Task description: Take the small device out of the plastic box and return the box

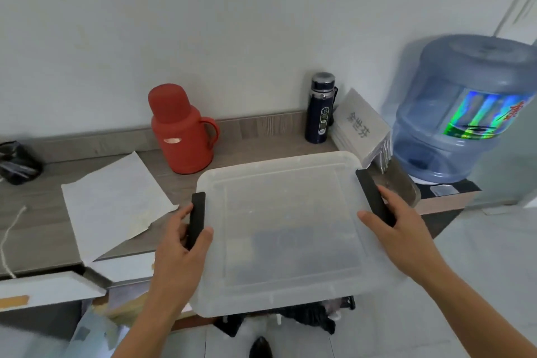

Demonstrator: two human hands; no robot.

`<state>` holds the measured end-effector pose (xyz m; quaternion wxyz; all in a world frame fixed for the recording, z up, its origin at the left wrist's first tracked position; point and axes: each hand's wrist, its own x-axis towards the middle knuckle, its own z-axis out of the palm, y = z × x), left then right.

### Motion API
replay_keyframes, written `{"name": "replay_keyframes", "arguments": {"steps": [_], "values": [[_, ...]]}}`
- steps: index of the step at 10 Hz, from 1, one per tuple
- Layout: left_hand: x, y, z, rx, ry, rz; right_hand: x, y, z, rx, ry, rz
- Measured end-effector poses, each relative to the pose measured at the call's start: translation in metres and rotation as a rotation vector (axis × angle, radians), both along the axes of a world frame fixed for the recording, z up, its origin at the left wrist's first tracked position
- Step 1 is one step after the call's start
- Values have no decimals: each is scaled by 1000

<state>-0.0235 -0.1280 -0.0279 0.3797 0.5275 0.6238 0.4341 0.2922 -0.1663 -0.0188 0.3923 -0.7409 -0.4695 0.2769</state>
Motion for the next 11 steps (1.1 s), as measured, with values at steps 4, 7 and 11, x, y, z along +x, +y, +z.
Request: {"name": "replay_keyframes", "arguments": {"steps": [4,7,11], "values": [[13,160,-13,-29,52,-100,2,143,0,-80,-39,-47],[31,197,-18,-35,57,-20,19,193,-13,-65,49,-14],[21,197,-20,-71,-83,70,48,209,5,-74,-219,130]]}}
